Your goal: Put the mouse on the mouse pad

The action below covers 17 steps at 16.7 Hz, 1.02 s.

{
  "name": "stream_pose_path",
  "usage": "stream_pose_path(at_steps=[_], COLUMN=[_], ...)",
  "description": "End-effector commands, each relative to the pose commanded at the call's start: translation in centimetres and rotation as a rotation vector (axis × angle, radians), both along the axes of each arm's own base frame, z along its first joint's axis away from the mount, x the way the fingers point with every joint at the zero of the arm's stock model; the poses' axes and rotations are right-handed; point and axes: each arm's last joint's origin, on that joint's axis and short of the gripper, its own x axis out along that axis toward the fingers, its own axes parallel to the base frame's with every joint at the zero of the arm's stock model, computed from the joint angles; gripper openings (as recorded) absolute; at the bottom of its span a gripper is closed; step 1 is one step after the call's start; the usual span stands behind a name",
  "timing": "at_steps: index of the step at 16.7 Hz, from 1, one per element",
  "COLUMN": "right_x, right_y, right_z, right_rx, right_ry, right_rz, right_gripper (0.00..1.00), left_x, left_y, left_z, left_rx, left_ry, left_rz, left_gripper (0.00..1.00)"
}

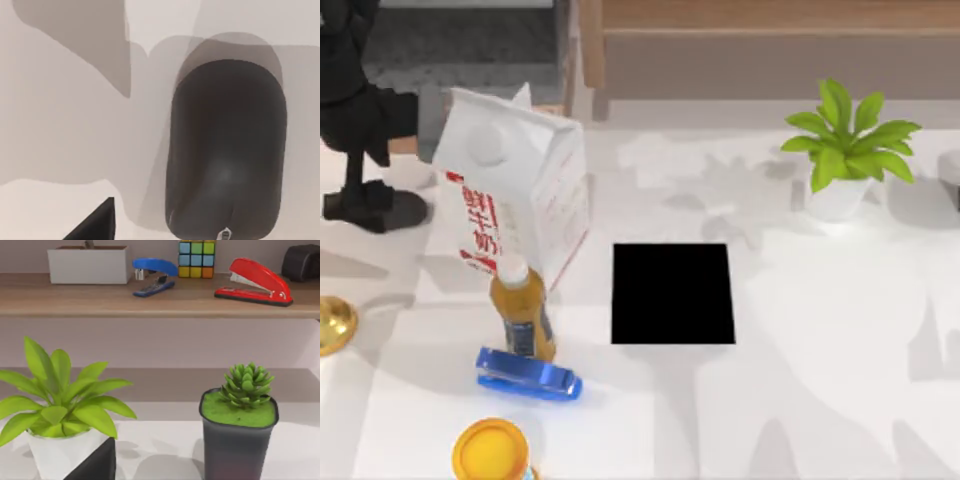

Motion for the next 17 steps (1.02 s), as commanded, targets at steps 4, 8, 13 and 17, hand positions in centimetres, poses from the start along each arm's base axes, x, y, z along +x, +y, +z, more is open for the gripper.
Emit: stream_pose_path(at_steps=[4,8,13,17], right_x=[0.0,0.0,0.0,0.0], right_y=[0.0,0.0,0.0,0.0], right_z=[0.0,0.0,0.0,0.0], right_rx=[0.000,0.000,0.000,0.000], right_ry=[0.000,0.000,0.000,0.000], right_rz=[0.000,0.000,0.000,0.000], right_gripper=[1.00,1.00,1.00,1.00], left_x=[0.3,0.8,0.8,0.8], left_y=[0.2,0.2,0.2,0.2], left_z=[-3.7,-5.0,-5.0,-5.0], left_rx=[0.000,0.000,0.000,0.000], left_ry=[0.005,-0.001,-0.001,-0.001], left_rz=[0.000,0.000,0.000,0.000], left_gripper=[1.00,1.00,0.85,0.55])
